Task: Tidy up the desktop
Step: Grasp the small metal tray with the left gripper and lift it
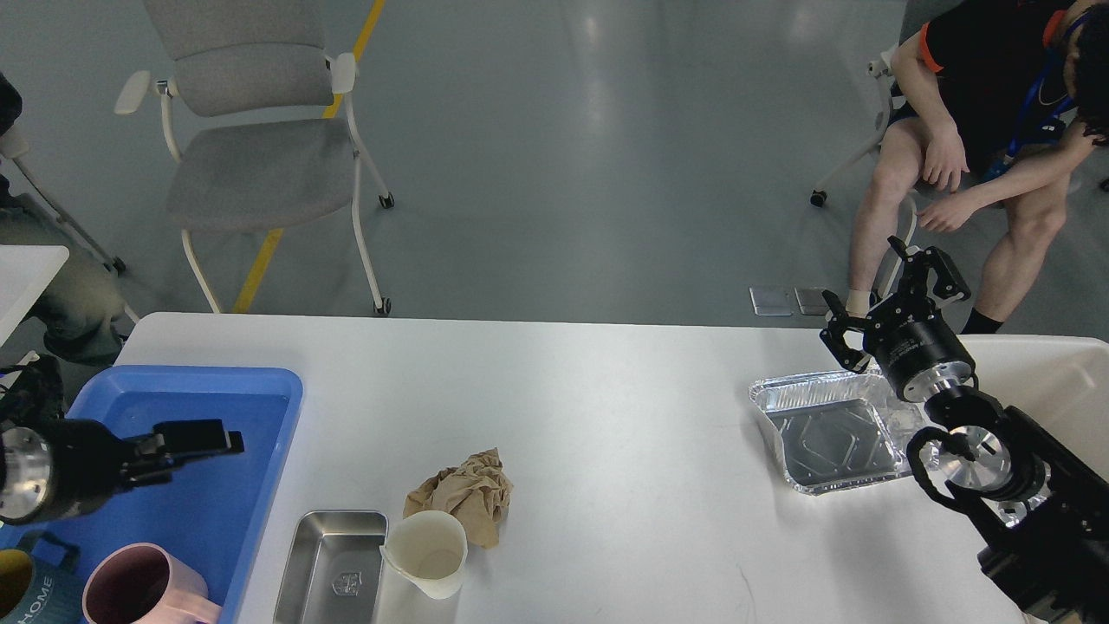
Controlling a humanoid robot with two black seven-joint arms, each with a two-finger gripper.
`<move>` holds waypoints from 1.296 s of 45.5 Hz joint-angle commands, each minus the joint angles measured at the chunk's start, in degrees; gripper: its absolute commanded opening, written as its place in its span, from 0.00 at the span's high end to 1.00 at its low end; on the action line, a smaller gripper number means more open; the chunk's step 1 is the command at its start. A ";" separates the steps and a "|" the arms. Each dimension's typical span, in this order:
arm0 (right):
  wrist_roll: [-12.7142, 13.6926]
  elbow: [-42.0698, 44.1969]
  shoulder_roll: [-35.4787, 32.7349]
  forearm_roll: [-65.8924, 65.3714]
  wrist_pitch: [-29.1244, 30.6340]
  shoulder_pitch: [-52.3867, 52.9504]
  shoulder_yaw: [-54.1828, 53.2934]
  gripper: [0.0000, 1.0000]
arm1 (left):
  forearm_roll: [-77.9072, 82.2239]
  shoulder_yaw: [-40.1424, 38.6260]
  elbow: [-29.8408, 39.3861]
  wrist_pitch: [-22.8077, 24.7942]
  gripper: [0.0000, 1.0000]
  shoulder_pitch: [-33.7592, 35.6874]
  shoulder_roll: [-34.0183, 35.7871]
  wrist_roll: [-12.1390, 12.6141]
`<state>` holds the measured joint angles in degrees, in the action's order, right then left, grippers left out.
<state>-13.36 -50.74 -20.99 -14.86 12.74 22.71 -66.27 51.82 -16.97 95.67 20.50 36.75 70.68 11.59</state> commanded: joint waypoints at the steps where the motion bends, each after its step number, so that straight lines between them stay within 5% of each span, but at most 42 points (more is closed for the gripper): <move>1: 0.00 -0.14 -0.19 0.00 -0.09 -0.30 0.00 0.00 | 1.00 3.78 -2.50 -3.71 0.03 -1.06 -7.92 4.22; 9: 0.00 -0.15 0.07 0.00 0.00 -0.21 0.00 0.00 | 1.09 10.29 -7.77 -7.41 0.04 -1.06 -16.01 4.67; 34: 0.00 0.03 -0.46 0.00 0.00 -0.30 0.00 0.00 | 4.95 10.47 -14.63 -9.69 0.24 -5.90 -24.10 4.75; 37: 0.00 0.03 -0.46 0.00 0.00 -0.30 0.00 0.00 | 5.48 10.47 -14.54 -9.69 0.37 -6.42 -25.06 4.93; 43: 0.00 0.03 -0.46 0.00 0.00 -0.30 0.00 0.00 | 5.40 10.38 -14.46 -9.52 0.84 -7.13 -25.33 8.17; 46: 0.00 0.03 -0.46 0.00 0.00 -0.30 0.00 0.00 | 4.96 10.20 -14.54 -9.52 0.97 -7.48 -25.33 9.23; 59: 0.00 0.03 -0.46 0.00 0.00 -0.56 0.00 0.00 | 5.13 9.24 -14.46 -9.69 1.00 -7.39 -24.89 9.50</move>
<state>-13.36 -50.71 -21.45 -14.85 12.75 22.23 -66.27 56.71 -7.37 81.14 10.88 29.12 45.44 20.86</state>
